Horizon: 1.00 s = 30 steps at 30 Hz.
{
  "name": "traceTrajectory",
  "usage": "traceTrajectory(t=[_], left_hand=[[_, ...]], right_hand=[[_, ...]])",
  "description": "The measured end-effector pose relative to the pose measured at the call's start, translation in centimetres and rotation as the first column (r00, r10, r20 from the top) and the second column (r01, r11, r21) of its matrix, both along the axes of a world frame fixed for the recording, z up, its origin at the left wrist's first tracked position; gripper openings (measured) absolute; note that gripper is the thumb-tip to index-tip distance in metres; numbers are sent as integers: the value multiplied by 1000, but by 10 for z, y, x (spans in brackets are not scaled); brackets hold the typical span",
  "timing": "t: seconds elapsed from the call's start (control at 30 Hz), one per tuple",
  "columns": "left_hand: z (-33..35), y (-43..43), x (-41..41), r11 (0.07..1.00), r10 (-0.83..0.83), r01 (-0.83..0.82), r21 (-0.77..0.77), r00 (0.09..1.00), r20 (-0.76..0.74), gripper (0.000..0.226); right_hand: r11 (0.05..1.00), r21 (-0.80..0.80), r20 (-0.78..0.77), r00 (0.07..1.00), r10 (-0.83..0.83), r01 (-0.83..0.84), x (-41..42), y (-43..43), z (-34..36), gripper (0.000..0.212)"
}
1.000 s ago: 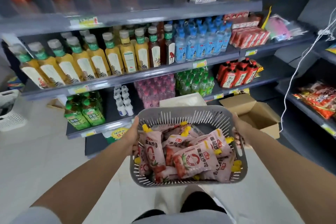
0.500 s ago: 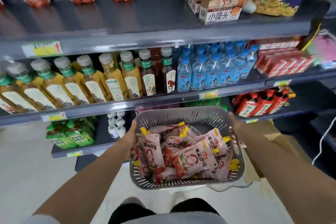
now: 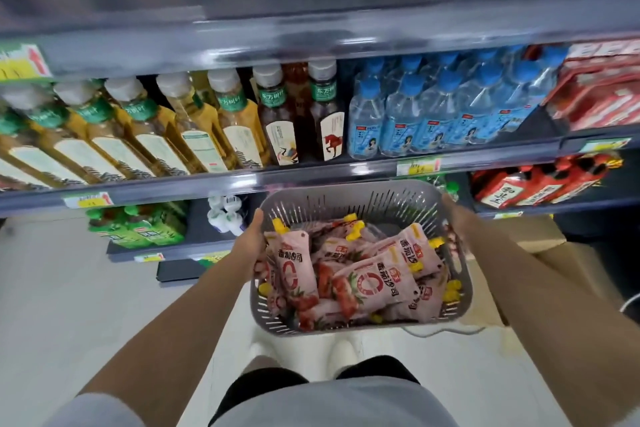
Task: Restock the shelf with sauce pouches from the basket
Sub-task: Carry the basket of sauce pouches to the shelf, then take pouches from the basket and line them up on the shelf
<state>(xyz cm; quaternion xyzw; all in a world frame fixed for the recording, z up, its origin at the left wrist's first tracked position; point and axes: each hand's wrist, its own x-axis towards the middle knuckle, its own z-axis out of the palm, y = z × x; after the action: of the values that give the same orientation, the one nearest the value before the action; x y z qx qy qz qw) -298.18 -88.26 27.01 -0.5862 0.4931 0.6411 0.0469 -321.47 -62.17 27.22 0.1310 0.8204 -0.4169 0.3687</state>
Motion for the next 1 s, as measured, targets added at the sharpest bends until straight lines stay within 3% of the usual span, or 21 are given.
traceTrajectory(t=[0.1, 0.2, 0.33, 0.43, 0.53, 0.7, 0.77, 0.87, 1.0], left_hand=[[-7, 2, -1, 999, 34, -34, 9, 999, -1, 87], [-12, -1, 3, 1000, 6, -6, 11, 1000, 3, 71], [-11, -6, 8, 998, 0, -1, 61, 1000, 7, 67], [-5, -7, 8, 992, -11, 13, 123, 1000, -15, 69], [-3, -9, 8, 985, -17, 30, 168, 997, -79, 81], [3, -10, 15, 962, -133, 157, 225, 984, -119, 74], [5, -9, 16, 963, -172, 187, 195, 981, -94, 72], [4, -9, 17, 965, -263, 263, -12, 964, 27, 77], [6, -18, 21, 937, -281, 299, -182, 953, 117, 82]], right_hand=[[1000, -13, 18, 1000, -13, 13, 1, 1, -2, 80], [998, 9, 5, 998, -56, 56, -1, 0, -9, 77], [992, 23, 133, 983, -129, 127, 0, 2, -12, 73], [988, 22, 121, 980, -155, 154, 3, 0, -14, 82], [972, 186, -80, 988, -133, 146, 14, -11, -9, 87], [847, 528, -190, 966, 177, -51, 46, -32, 3, 83], [797, 598, -269, 916, 298, -84, 61, -38, 5, 89], [820, 545, -345, 846, 408, -173, 94, -55, 5, 90], [895, 436, -52, 990, 134, -98, 125, -73, -5, 116]])
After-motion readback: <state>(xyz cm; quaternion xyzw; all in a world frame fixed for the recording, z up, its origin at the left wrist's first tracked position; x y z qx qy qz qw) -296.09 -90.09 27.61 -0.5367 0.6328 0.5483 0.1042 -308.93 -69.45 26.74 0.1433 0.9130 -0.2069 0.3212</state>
